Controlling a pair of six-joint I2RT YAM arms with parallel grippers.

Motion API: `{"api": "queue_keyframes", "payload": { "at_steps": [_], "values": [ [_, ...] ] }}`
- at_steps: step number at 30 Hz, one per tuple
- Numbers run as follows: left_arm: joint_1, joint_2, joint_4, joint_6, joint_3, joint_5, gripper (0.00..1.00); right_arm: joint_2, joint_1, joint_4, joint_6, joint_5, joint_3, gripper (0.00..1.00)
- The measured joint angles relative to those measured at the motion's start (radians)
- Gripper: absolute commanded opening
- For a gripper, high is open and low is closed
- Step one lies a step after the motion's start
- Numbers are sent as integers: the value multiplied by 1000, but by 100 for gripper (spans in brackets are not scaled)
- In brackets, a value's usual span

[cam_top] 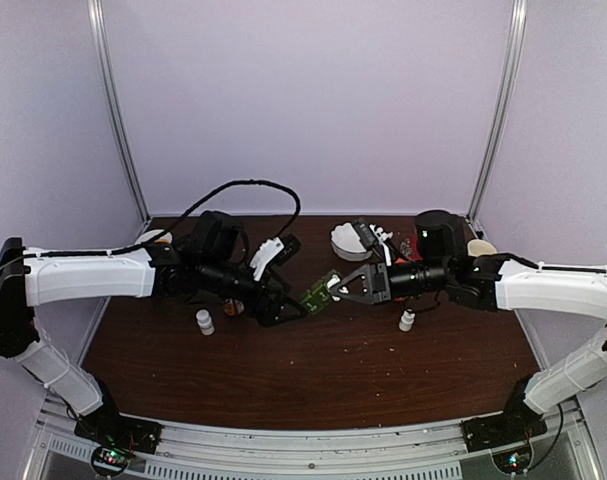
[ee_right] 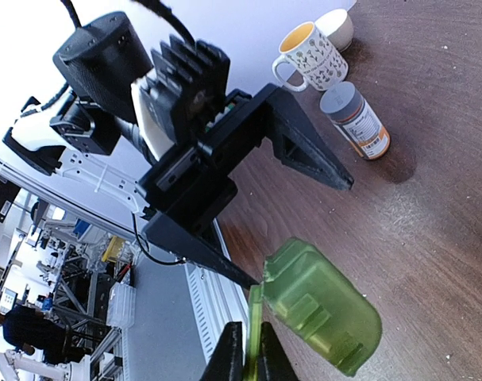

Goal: Sort the pills into containers
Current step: Open the lid of the pill container.

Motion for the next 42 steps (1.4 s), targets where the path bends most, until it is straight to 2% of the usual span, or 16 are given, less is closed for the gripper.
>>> {"api": "queue_keyframes", "payload": {
  "at_steps": [4, 11, 12, 18, 22, 26, 33, 42],
  "values": [
    [0, -9, 39, -6, -24, 7, 91, 0, 0, -7, 23, 25, 24, 0],
    [-4, 9, 87, -13, -24, 6, 80, 1, 0, -8, 54, 32, 27, 0],
    [-4, 28, 95, -19, -24, 6, 73, 5, 0, -6, 66, 33, 27, 0],
    [-5, 66, 126, -37, -5, 37, 50, 21, 0, 6, 79, 33, 27, 0],
    [-5, 73, 147, -50, -5, 72, 28, 31, 0, 15, 86, 35, 27, 2],
    [-7, 78, 153, -51, -3, 106, 26, 37, -1, 33, 101, 41, 27, 15],
    [-7, 109, 161, -64, 8, 127, 25, 48, 0, 121, 159, 20, 26, 46],
    [-7, 127, 169, -93, 19, 172, 25, 85, 0, 279, 238, -10, 25, 58]
  ]
}}
